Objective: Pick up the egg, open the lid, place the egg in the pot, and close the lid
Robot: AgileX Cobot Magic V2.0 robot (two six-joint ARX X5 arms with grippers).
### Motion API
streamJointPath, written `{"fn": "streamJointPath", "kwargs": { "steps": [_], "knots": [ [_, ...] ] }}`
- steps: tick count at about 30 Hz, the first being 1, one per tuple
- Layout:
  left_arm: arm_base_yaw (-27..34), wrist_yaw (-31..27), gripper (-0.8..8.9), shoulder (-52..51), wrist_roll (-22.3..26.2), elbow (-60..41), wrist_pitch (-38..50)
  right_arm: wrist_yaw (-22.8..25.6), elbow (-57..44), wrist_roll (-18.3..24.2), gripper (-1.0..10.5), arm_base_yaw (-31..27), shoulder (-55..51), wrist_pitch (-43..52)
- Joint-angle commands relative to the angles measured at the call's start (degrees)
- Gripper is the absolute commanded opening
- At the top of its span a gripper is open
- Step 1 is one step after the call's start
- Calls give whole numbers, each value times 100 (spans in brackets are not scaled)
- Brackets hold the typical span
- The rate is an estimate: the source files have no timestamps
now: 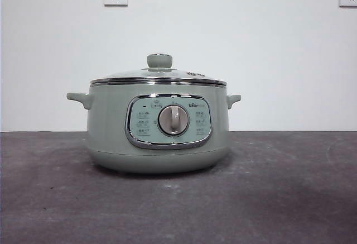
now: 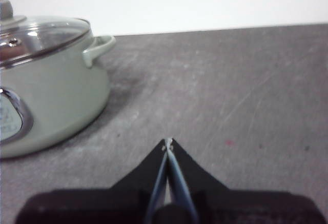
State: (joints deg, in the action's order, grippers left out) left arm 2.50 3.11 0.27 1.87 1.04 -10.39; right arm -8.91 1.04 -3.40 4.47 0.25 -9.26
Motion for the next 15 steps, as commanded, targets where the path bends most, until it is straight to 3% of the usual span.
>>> {"fn": "streamJointPath", "kwargs": {
  "steps": [1, 15],
  "knots": [
    [20, -9, -3, -17, -37, -83, 4, -4, -70, -197, 2, -4, -20, -28],
    [20, -9, -3, -17, -37, -83, 4, 28, -70, -212, 2, -2, -20, -26]
  ]
}}
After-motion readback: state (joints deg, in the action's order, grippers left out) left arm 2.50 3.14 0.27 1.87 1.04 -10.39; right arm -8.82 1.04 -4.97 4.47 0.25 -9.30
